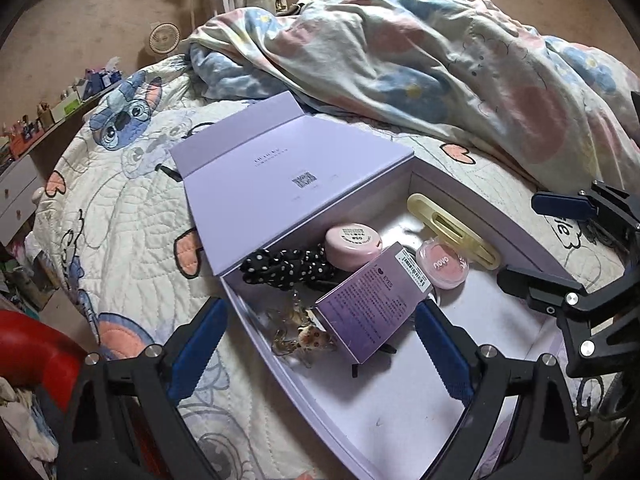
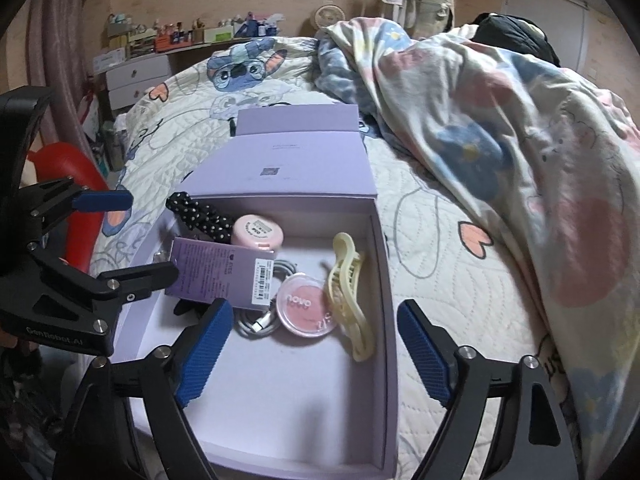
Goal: Organize rigid objects
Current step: 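Withdraw both open tools up and away from the box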
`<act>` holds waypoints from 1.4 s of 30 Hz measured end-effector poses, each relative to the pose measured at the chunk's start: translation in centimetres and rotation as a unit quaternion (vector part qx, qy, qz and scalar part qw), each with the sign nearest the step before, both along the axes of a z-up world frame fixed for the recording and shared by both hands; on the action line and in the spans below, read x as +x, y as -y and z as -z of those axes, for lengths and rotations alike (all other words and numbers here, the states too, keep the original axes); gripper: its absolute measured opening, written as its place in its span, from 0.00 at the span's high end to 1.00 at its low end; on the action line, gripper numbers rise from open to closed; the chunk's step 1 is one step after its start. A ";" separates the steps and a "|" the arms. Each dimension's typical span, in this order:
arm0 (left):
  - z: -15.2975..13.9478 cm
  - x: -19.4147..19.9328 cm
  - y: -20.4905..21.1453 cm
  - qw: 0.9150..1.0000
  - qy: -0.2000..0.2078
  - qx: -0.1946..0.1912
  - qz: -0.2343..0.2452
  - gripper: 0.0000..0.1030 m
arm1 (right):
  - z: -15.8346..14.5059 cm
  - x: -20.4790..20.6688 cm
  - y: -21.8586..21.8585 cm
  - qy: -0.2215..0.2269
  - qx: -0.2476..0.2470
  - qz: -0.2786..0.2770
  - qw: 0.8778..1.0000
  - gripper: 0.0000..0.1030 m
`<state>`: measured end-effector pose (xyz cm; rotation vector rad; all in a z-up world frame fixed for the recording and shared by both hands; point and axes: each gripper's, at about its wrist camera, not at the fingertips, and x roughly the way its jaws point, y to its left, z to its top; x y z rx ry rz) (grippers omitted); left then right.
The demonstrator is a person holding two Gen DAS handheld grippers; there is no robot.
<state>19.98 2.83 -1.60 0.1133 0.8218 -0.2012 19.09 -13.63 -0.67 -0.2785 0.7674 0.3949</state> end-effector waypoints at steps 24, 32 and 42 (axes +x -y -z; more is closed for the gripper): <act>-6.8 -6.6 -1.2 0.998 0.049 -0.011 -0.028 0.07 | -7.8 -6.8 1.5 0.063 0.011 0.069 0.996 0.00; -8.8 -9.9 -0.5 0.997 0.068 0.001 -0.028 0.07 | -9.1 -9.8 2.4 0.061 0.019 0.087 0.994 0.00; -9.8 -13.5 -0.5 0.997 0.069 -0.012 -0.044 0.07 | -9.8 -14.2 2.9 0.070 0.010 0.101 0.992 0.00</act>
